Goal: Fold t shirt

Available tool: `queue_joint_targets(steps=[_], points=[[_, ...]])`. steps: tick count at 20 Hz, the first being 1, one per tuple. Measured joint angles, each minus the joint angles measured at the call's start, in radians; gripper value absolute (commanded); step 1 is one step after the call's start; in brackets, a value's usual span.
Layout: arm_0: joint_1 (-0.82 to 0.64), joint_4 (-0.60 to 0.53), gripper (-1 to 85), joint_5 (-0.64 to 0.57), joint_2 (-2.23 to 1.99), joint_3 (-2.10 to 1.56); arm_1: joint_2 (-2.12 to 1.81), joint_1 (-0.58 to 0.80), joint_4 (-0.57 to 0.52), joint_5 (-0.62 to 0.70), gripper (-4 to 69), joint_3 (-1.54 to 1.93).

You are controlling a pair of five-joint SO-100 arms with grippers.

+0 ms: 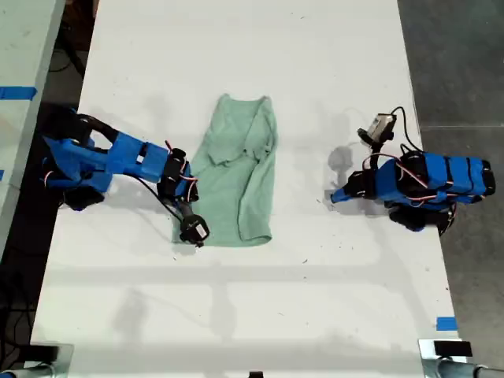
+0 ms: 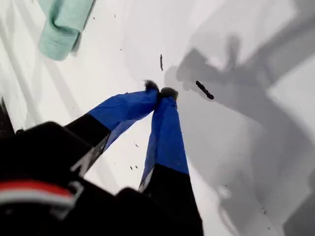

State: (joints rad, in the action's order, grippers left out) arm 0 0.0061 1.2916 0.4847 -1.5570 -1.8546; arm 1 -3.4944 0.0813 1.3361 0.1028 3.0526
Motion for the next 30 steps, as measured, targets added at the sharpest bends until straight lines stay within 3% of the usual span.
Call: queue_joint_targets(steps=[3,5,11,14,18,22,23,25,27,30], points=[[-0.025,0.091,0.0,-0.041,-0.1,0.074,0.0,0.0,0.0,0.0,1.1,0.0],[-0.04,0.094,0.0,-0.129,-0.147,0.169,0.0,0.0,0.0,0.0,1.1,0.0],[-0.078,-0.229,0.0,-0.383,-0.12,0.245,0.0,0.0,0.0,0.0,1.1,0.0],[-0.081,-0.27,0.0,-0.439,0.117,0.426,0.0,0.0,0.0,0.0,1.1,0.0],[-0.08,-0.268,15.8,-0.457,0.469,0.721,0.0,0.0,0.0,0.0,1.1,0.0],[-0.078,-0.17,17.9,-0.453,0.506,0.772,0.0,0.0,0.0,0.0,1.1,0.0],[-0.078,-0.124,16.4,-0.453,0.485,0.773,0.0,-0.002,0.0,0.0,1.1,0.0],[-0.098,-0.006,0.1,-0.456,0.38,0.773,0.0,-0.015,0.0,0.0,1.1,0.0],[-0.132,0.104,0.1,-0.457,0.209,0.756,0.0,-0.015,0.0,0.0,1.1,0.0],[-0.164,0.16,0.1,-0.457,-0.124,0.621,0.0,-0.015,0.0,0.0,1.1,0.0]])
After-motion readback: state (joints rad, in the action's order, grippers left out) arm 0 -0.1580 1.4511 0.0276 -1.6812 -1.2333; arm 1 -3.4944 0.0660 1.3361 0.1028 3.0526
